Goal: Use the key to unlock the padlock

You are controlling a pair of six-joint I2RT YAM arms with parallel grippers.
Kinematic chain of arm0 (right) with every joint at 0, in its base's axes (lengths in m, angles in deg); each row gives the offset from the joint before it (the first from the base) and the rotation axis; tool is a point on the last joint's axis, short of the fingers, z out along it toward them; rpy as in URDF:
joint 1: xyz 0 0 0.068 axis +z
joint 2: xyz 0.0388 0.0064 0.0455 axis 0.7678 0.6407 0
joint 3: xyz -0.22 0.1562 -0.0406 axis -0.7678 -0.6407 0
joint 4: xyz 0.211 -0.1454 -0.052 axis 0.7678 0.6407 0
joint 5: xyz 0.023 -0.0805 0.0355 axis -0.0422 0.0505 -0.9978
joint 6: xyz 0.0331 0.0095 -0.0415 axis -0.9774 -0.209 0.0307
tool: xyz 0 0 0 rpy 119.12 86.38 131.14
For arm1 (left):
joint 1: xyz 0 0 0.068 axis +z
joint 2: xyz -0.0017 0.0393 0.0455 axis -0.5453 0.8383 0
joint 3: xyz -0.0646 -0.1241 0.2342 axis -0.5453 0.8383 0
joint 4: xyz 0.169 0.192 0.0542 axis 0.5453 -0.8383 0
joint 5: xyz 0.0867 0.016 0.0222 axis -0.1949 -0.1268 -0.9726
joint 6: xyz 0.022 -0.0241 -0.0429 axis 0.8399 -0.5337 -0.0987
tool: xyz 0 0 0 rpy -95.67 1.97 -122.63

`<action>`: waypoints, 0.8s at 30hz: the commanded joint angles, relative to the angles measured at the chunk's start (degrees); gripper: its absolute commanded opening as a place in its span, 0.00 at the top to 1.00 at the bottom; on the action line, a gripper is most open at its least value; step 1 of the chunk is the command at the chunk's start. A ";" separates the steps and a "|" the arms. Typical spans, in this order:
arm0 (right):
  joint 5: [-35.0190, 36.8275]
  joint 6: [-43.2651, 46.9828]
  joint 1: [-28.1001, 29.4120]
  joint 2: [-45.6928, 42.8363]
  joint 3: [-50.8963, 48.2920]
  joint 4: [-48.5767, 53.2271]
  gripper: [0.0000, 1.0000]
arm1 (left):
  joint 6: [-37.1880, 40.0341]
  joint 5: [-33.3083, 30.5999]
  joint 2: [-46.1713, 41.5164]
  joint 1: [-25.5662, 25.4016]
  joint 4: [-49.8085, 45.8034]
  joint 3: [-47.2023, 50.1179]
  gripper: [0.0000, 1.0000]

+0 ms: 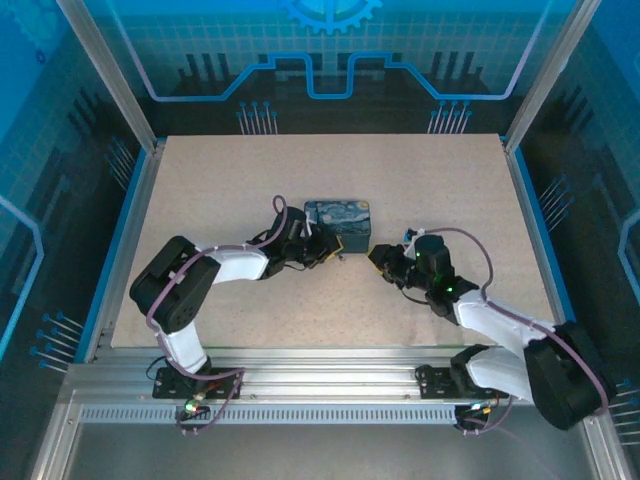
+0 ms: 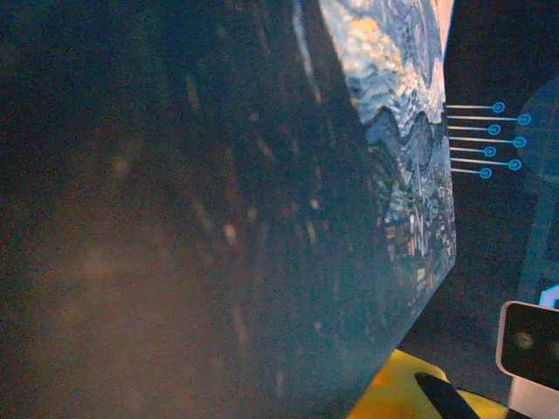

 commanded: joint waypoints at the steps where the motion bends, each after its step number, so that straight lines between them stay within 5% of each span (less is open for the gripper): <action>1: 3.01 12.10 -0.11 -1.71 3.92 19.84 0.74 | 0.88 0.10 -2.12 -0.52 -0.19 -1.78 1.00; 12: 8.25 34.90 7.55 7.38 19.91 34.09 0.66 | 0.17 0.06 -2.90 -0.89 -1.23 -2.34 1.00; 24: 15.99 46.64 13.73 15.82 28.70 35.89 0.57 | 0.11 1.40 -2.92 -0.89 -0.65 -2.49 1.00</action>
